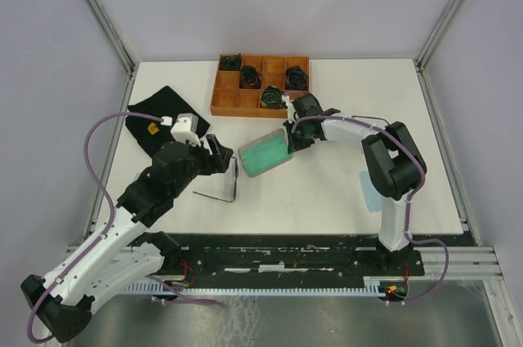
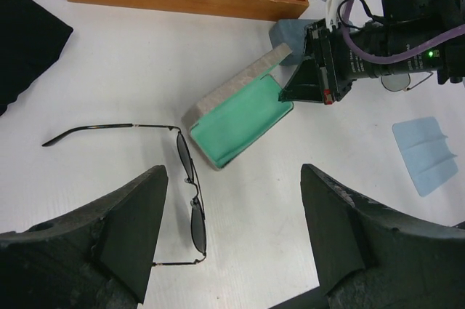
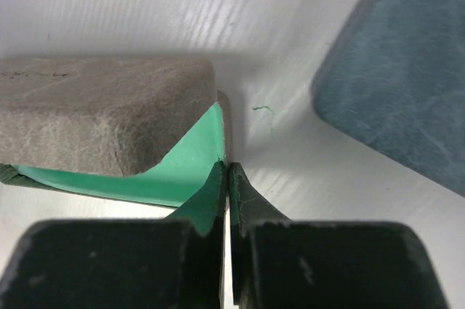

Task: Organize the sunglasses
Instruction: Adjust the sunglasses case at the center of the board.

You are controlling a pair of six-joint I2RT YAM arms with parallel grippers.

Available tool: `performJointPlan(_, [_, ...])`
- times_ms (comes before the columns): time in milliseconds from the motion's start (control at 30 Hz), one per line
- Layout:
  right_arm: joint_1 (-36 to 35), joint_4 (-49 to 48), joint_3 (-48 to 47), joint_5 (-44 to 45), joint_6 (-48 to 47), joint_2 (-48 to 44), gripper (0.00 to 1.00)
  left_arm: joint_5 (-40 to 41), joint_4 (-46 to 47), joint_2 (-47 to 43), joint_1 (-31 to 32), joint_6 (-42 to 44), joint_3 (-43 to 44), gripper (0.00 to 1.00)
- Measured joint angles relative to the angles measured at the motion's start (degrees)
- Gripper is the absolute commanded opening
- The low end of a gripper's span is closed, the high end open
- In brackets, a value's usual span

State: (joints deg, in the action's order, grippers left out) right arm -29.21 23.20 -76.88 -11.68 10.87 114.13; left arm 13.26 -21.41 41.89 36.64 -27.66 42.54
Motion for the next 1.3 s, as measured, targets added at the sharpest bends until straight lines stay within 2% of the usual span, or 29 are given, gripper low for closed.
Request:
performJointPlan(100, [-0.04, -2.6, 1.57, 3.69, 4.92, -0.85, 0.01, 0.35, -0.04, -0.02, 0.0, 0.0, 0.0, 0.81])
performJointPlan(367, [-0.04, -4.2, 1.64, 12.22, 13.0, -0.85, 0.08, 1.33, -0.92, -0.15, 0.0, -0.04, -0.09, 0.81])
performJointPlan(467, [-0.04, -4.33, 1.64, 13.73, 14.62, -0.85, 0.18, 1.95, -1.29, -0.44, 0.0, -0.11, -0.42, 0.81])
performJointPlan(633, [-0.02, -5.09, 1.77, 15.28, 16.04, -0.87, 0.45, 3.06, -1.79, -0.44, 0.0, -0.15, -0.76, 0.82])
performJointPlan(800, [0.07, -5.51, 2.62, 15.26, 15.85, -2.58, 0.54, 3.32, -2.27, -0.26, 0.0, -0.15, -0.76, 0.88])
performJointPlan(1067, [0.07, -4.33, 7.69, 15.65, 13.44, -16.57, 0.6, 3.15, -2.54, 1.36, -0.04, -0.15, -0.76, 0.89])
performJointPlan(1300, [0.35, 0.07, 14.56, 22.14, 12.0, -29.09, 0.7, 1.11, -2.56, 4.79, -0.04, -0.15, -0.76, 0.85])
